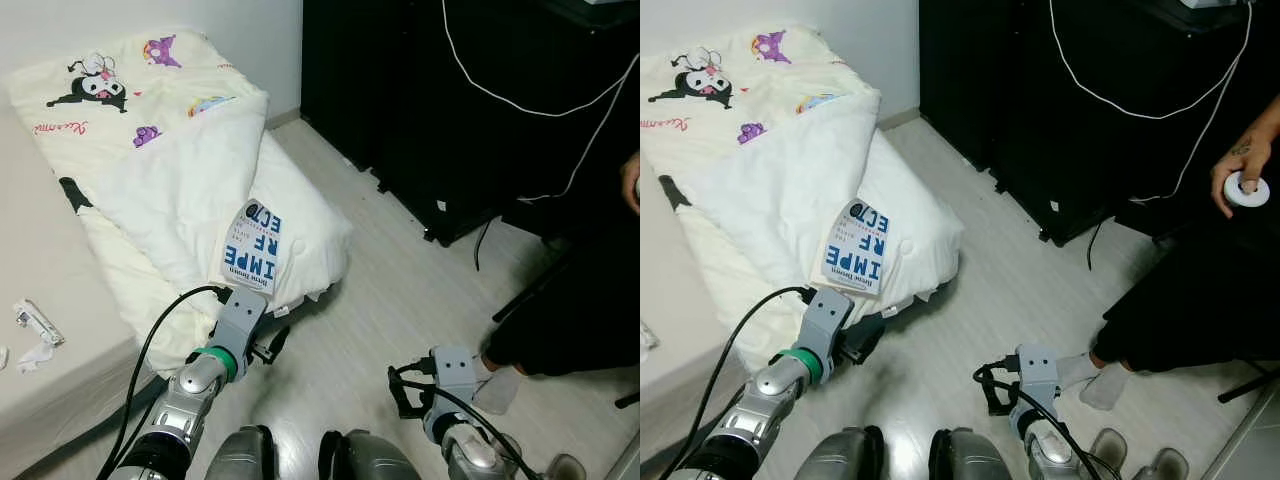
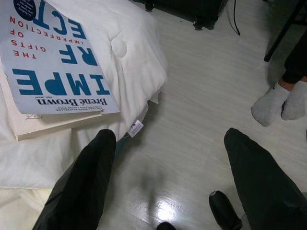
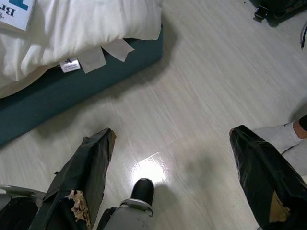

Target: Clean up the room

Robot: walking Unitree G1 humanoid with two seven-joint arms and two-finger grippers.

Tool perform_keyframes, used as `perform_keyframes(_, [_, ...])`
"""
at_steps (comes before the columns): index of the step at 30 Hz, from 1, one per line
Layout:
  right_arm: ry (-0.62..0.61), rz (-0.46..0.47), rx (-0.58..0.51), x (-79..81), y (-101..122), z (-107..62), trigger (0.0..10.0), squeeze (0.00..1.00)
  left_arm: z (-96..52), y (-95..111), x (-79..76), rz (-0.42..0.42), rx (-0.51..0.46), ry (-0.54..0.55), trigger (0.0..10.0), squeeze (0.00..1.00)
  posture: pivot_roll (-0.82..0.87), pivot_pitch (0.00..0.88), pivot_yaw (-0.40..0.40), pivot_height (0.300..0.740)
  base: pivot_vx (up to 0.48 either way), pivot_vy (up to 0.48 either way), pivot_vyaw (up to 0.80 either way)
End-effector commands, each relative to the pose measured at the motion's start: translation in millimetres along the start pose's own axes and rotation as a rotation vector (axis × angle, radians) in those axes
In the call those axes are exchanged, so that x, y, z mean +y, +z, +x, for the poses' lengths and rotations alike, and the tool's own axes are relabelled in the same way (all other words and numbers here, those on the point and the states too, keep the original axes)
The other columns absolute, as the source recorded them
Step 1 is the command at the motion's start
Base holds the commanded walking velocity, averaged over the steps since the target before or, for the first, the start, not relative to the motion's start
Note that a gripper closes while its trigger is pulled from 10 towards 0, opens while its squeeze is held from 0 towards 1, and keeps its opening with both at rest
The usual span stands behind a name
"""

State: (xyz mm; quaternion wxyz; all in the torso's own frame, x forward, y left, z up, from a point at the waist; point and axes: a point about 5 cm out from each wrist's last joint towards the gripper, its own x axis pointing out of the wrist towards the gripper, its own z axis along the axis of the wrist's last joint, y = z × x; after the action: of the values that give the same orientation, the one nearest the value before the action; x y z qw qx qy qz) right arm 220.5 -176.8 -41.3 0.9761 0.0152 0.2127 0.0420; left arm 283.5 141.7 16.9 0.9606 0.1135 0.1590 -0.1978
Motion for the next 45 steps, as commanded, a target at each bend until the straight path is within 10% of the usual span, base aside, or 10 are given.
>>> perform_keyframes(1, [-0.002, -0.004, 0.036, -0.5, -8.0, -4.0, 10.0, 0.0, -1.9, -7.4, -1.8, -0.001, 0.033, -0.009, 10.0, 0.0, 0.03, 0.114, 0.028, 0.724, 0.0, 0.0, 0.0])
perform_keyframes(45, [0.017, 0.004, 0.038, 1.5, -8.9, -4.4, 10.0, 0.0, 0.3, -6.8, -3.6, 0.005, 0.035, -0.01, 10.0, 0.0, 0.03, 0.114, 0.027, 0.724, 0.006, 0.0, 0.64])
